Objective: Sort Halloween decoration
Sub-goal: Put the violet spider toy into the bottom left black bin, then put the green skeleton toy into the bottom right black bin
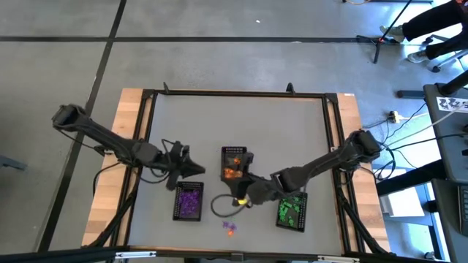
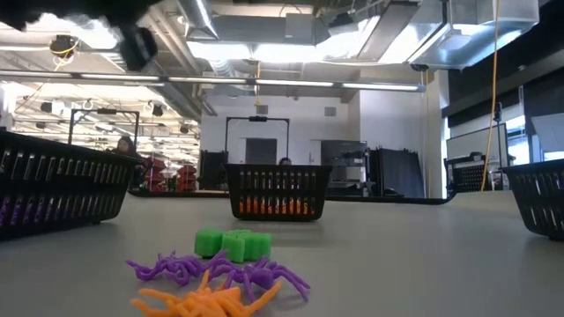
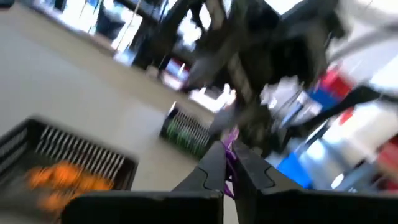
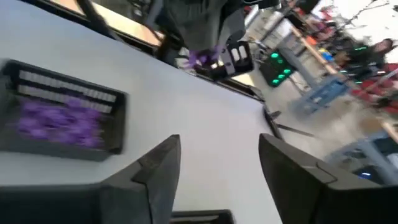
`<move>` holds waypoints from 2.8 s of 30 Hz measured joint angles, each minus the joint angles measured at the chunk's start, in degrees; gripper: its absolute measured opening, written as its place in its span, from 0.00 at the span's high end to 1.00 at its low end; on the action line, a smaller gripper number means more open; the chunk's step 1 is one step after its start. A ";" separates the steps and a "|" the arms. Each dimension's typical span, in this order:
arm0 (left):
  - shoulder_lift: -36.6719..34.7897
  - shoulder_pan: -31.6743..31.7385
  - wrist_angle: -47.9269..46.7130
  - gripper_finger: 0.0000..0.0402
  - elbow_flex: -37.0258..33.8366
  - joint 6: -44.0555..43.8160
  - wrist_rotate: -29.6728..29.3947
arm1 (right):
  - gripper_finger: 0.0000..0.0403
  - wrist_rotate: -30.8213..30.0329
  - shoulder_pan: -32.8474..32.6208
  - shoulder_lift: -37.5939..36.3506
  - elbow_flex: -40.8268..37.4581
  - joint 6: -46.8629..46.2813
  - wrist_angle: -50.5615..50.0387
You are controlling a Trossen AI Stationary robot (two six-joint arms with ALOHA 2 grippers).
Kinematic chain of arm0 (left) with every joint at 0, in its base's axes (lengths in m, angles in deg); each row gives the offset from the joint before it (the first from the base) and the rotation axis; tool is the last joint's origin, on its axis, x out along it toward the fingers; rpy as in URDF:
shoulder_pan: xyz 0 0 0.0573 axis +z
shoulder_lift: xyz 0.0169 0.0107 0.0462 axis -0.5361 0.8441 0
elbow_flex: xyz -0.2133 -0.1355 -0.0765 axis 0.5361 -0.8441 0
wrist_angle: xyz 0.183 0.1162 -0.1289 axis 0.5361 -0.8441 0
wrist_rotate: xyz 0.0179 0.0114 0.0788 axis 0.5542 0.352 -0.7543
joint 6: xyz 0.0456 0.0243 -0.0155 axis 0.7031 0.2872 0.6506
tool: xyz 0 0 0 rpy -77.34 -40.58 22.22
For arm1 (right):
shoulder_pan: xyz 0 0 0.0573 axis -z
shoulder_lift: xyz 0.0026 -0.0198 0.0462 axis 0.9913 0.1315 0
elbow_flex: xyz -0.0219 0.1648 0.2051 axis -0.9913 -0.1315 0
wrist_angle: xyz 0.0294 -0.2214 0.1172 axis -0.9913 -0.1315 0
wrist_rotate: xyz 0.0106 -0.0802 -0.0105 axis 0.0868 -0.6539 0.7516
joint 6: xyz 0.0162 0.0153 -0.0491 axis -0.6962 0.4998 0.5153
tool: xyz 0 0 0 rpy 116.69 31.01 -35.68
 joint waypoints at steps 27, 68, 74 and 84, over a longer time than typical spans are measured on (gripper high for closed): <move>18.80 -18.49 -58.24 1.00 22.55 -26.93 3.49 | 0.55 13.68 -2.56 -14.71 -19.87 -9.41 18.31; 18.80 -18.48 -54.06 0.70 22.55 -13.94 3.92 | 0.55 13.82 -2.54 -14.68 -20.26 -9.65 15.36; 18.80 -18.48 -54.08 0.58 22.55 -13.92 1.77 | 0.55 22.48 -2.54 -14.68 -20.26 -12.74 13.16; 18.80 -18.48 -54.08 0.57 22.55 -13.94 1.75 | 0.55 33.71 -3.35 -6.60 -20.20 -18.93 11.52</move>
